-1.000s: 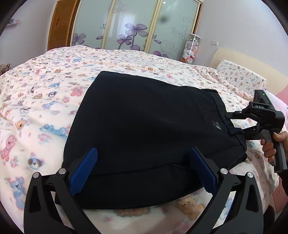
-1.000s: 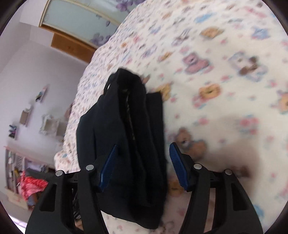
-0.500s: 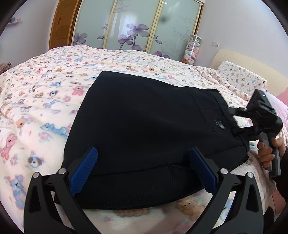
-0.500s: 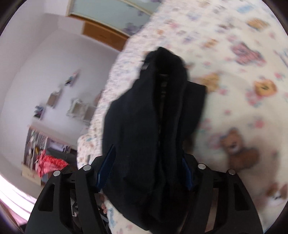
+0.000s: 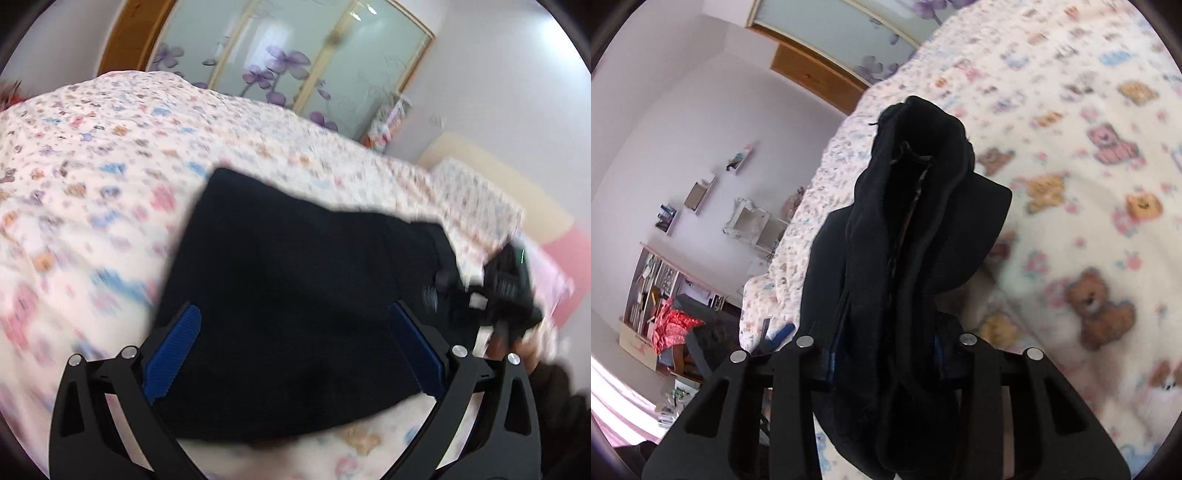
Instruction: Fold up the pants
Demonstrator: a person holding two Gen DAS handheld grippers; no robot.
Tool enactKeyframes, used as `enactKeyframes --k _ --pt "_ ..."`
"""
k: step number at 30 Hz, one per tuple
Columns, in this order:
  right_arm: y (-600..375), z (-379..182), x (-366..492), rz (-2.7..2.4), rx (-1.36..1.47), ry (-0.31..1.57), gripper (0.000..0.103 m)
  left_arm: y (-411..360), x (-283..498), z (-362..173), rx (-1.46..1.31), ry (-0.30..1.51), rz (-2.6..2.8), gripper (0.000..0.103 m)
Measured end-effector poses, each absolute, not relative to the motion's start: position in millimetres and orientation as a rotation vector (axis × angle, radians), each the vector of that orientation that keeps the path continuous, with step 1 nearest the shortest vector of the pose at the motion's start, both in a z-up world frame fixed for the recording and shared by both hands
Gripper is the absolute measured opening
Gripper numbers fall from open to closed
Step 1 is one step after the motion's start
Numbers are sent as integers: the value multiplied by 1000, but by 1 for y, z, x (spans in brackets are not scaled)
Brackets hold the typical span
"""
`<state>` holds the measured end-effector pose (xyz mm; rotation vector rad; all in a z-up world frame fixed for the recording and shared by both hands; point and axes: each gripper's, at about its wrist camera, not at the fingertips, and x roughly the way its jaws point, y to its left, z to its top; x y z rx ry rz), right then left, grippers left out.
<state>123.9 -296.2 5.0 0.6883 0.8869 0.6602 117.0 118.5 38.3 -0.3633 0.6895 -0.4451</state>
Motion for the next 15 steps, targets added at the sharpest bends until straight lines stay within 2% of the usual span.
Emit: enactKeyframes --k 4,10,15 --pt "-298 -2 126 641 693 907 38 158 163 49 -533 752 -496 101" --pt "-303 -16 122 635 734 909 39 181 236 8 -796 1009 -535 100" --pt "-304 -17 122 646 742 914 39 172 253 -10 -846 1065 -607 98"
